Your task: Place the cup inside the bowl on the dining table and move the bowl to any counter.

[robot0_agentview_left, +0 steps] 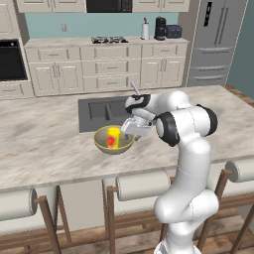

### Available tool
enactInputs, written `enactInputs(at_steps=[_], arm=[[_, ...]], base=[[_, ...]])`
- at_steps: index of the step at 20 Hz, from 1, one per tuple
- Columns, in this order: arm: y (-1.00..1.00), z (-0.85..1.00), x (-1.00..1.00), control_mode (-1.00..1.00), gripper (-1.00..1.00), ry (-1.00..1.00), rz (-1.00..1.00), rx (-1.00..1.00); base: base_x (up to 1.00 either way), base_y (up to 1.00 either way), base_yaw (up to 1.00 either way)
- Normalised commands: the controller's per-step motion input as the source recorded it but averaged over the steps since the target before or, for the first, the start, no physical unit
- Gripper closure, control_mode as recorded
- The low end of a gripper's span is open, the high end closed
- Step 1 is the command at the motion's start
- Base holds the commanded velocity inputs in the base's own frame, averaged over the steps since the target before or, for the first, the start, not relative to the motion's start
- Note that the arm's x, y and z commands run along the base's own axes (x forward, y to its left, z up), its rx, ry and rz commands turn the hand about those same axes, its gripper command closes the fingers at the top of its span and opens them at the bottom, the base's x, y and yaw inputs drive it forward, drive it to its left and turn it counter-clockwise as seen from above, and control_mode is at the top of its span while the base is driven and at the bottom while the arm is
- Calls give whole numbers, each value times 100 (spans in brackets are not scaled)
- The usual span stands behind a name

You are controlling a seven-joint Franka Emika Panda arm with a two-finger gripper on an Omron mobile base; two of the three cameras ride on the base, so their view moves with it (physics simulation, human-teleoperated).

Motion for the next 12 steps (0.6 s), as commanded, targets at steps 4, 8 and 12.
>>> enactInputs(at_steps=[4,8,12], arm=[[0,0,0,-100,100,0,0,0],[0,0,0,-100,100,0,0,0],[0,0,0,-100,100,0,0,0]], base=[[0,0,0],[0,0,0],[0,0,0]])
